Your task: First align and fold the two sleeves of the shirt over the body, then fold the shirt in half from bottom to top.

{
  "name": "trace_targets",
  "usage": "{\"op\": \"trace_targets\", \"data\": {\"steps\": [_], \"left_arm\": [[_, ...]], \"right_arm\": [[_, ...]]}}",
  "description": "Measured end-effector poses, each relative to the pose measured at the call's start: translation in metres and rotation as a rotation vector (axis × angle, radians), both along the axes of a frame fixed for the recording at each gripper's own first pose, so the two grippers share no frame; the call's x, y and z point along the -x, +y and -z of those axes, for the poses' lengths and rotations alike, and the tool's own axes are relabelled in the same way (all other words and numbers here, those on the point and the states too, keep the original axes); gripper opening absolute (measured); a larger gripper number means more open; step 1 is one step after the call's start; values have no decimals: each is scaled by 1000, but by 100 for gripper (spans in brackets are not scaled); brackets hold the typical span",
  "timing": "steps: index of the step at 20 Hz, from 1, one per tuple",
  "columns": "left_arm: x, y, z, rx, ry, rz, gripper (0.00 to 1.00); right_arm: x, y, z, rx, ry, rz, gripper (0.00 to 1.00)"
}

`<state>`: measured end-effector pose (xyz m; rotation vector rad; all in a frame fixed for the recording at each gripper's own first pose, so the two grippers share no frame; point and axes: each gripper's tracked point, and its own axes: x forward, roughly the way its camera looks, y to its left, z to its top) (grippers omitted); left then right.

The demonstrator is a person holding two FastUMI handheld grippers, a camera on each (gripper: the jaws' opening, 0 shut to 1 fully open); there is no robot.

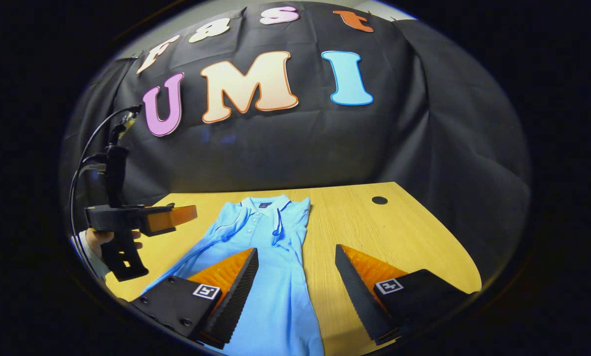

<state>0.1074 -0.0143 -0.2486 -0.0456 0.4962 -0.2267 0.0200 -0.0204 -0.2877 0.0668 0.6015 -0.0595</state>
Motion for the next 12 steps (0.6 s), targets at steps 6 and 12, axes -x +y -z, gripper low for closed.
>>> {"op": "trace_targets", "data": {"steps": [6, 12], "left_arm": [[93, 23, -10, -46, -8, -10, 95], [168, 42, 24, -54, 73, -26, 95]], "right_arm": [[64, 0, -4, 3, 17, -27, 98], [117, 3, 9, 16, 63, -33, 98]]}}
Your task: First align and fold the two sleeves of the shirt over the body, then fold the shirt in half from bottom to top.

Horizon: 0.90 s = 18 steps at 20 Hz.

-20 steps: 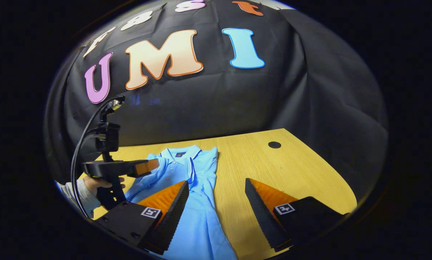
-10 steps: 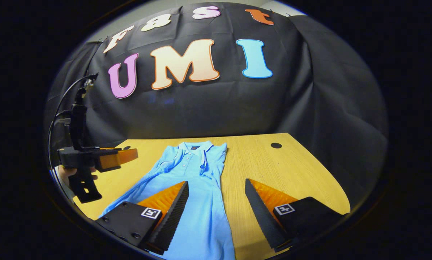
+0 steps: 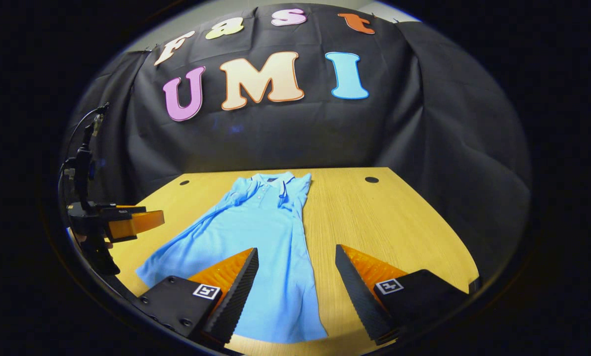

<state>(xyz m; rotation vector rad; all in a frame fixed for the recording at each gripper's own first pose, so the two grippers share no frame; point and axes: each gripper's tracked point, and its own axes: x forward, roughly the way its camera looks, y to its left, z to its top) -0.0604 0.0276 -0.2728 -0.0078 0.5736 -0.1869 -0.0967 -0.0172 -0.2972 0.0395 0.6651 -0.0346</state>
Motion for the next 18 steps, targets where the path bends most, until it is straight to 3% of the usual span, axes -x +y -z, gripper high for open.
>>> {"op": "trace_targets", "data": {"steps": [8, 9, 12, 18], "left_arm": [[75, 20, 68, -45, 144, 35, 96], [81, 22, 74, -48, 159, 33, 96], [94, 23, 92, -48, 202, 40, 96], [99, 24, 97, -39, 191, 46, 98]], "right_arm": [[61, 5, 53, 40, 120, -2, 98], [67, 4, 61, 47, 136, 1, 94], [80, 1, 84, 65, 193, 17, 98], [92, 3, 96, 41, 253, 33, 94]]}}
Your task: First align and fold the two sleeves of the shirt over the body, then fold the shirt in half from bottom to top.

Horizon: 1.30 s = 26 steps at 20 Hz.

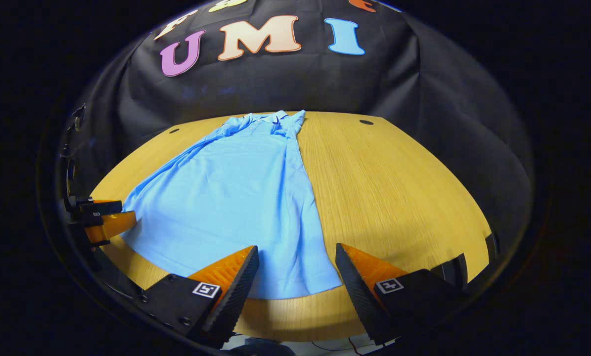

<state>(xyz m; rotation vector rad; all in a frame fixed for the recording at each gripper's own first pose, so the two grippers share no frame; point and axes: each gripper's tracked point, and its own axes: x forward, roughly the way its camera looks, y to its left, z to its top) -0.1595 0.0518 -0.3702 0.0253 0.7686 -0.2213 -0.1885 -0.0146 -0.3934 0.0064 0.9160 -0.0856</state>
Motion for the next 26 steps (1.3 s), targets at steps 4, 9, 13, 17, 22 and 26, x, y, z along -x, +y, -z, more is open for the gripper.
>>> {"op": "trace_targets", "data": {"steps": [4, 9, 13, 17, 22, 26], "left_arm": [[2, -17, -3, 30, -49, 48, 90], [7, -35, -3, 91, -37, 35, 5], [10, -38, -3, 158, 49, 16, 0], [11, -37, -2, 106, 94, 85, 0], [12, -37, -3, 108, 123, 56, 0], [11, -36, -3, 101, 110, 53, 0]], "right_arm": [[-1, 15, 7, -28, 11, -41, 84], [4, 40, 8, -127, 17, -43, 12], [8, 50, 8, -181, 83, -58, 9], [8, 50, 8, -111, 83, -104, 9], [8, 51, 8, -48, 99, -170, 9], [7, 52, 9, -20, 110, -200, 9]]}}
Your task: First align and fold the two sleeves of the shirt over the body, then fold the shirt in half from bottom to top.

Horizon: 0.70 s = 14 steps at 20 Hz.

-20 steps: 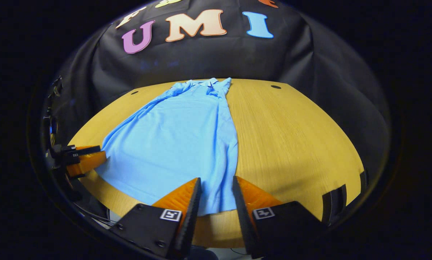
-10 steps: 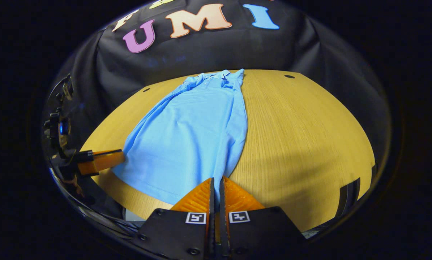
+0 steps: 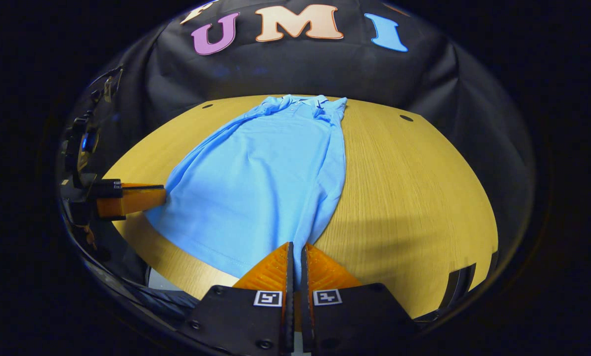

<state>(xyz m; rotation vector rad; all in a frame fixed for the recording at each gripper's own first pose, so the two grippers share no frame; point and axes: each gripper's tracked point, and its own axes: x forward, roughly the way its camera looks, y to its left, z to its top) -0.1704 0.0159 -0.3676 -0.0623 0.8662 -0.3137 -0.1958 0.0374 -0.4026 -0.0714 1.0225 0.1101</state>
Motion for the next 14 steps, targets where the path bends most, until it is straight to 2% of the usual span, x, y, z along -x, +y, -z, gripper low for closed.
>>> {"op": "trace_targets", "data": {"steps": [5, 6, 7, 14], "left_arm": [[1, -1, -1, -1, 7, 1, 0], [1, 0, -2, -4, 10, 4, 0], [2, -1, -2, -5, 10, 6, 0], [2, 0, -2, 0, 6, -7, 0]], "right_arm": [[1, 0, 1, 26, 8, -18, 9], [0, 0, 1, 25, 8, -17, 5], [1, 0, 1, 24, 7, -18, 9], [-1, 0, 2, 27, 0, -24, 9]]}}
